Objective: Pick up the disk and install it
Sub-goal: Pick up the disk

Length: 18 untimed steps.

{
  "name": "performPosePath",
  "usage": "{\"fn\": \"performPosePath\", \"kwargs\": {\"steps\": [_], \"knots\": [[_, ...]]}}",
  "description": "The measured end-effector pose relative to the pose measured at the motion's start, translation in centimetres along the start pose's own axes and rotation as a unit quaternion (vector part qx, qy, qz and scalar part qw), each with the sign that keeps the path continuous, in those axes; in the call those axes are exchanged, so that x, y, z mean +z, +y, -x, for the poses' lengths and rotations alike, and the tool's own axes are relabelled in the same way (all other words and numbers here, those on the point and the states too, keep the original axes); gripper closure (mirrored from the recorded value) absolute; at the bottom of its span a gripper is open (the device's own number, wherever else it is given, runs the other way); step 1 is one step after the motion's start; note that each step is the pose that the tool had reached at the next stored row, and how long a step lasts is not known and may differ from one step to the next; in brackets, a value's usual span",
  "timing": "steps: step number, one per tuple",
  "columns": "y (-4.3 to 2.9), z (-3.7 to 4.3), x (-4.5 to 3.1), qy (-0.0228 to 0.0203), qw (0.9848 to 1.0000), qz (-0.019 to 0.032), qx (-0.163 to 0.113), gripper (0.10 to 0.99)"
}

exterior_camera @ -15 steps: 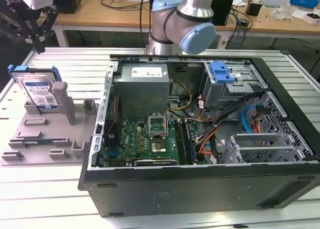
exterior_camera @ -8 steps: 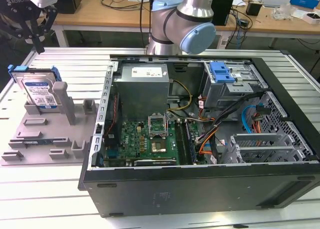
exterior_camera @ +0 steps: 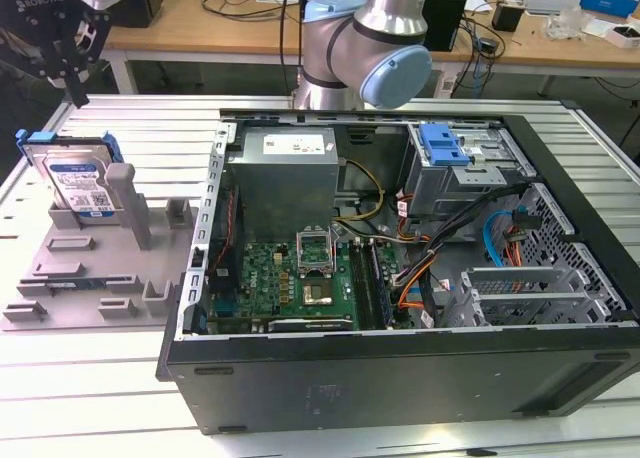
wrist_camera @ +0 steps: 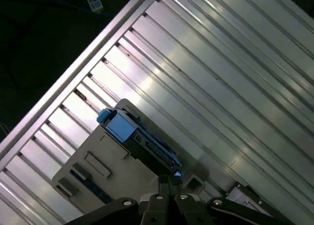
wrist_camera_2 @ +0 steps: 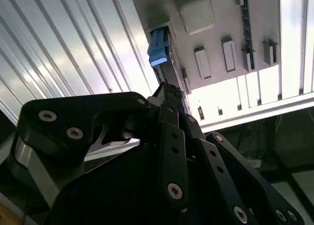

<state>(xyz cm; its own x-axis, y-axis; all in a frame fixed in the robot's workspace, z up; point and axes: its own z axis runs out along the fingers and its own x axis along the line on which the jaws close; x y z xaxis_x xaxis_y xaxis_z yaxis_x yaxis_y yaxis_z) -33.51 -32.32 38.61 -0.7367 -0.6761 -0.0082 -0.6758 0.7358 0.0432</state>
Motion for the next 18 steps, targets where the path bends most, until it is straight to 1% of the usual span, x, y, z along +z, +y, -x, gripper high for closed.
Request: {"fn": "performPosePath", "kwargs": {"steps": [2, 4, 5, 6, 7, 9, 10, 12, 14, 15, 16, 17, 18], "knots": [[0.00, 0.00, 0.00, 0.0008, 0.9998, 0.0001, -0.020, 0.980], [0.00, 0.00, 0.00, 0.0017, 0.9991, 0.0002, -0.043, 0.980], [0.00, 0.00, 0.00, 0.0025, 0.9982, 0.0004, -0.060, 0.980], [0.00, 0.00, 0.01, 0.0030, 0.9974, 0.0005, -0.072, 0.980], [0.00, 0.00, 0.01, 0.0038, 0.9959, 0.0006, -0.091, 0.980], [0.00, 0.00, 0.02, 0.0046, 0.9940, 0.0008, -0.110, 0.980], [0.00, 0.00, 0.02, 0.0054, 0.9918, 0.0009, -0.128, 0.980], [0.00, 0.00, 0.03, 0.0062, 0.9893, 0.0011, -0.146, 0.980], [0.00, 0.00, 0.04, 0.0070, 0.9864, 0.0012, -0.164, 0.980], [0.00, 0.00, 0.07, 0.0079, 0.9828, 0.0014, -0.185, 0.973], [0.00, 0.00, 0.08, 0.0085, 0.9798, 0.0015, -0.200, 0.918], [0.00, 0.00, 0.09, 0.0089, 0.9777, 0.0016, -0.210, 0.851], [0.00, 0.00, 0.11, 0.0095, 0.9750, 0.0016, -0.222, 0.792]]}}
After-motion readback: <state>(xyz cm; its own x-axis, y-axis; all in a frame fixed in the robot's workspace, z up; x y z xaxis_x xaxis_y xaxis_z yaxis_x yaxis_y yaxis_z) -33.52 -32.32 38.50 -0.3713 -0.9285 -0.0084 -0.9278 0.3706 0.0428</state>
